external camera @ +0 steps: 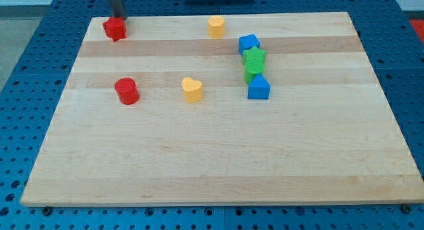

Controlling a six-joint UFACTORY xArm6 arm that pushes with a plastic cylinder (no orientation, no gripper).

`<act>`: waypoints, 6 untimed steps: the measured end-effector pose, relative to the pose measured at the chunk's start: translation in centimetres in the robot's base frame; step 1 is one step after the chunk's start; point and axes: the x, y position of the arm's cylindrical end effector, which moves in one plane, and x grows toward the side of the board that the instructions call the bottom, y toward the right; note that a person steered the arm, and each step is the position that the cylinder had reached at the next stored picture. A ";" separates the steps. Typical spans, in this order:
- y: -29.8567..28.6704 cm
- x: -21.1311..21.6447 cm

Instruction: Move the red star to the red circle

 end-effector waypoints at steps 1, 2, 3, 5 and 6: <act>-0.1 0.1; -0.1 0.7; 0.0 1.9; 0.0 5.0; -0.1 6.3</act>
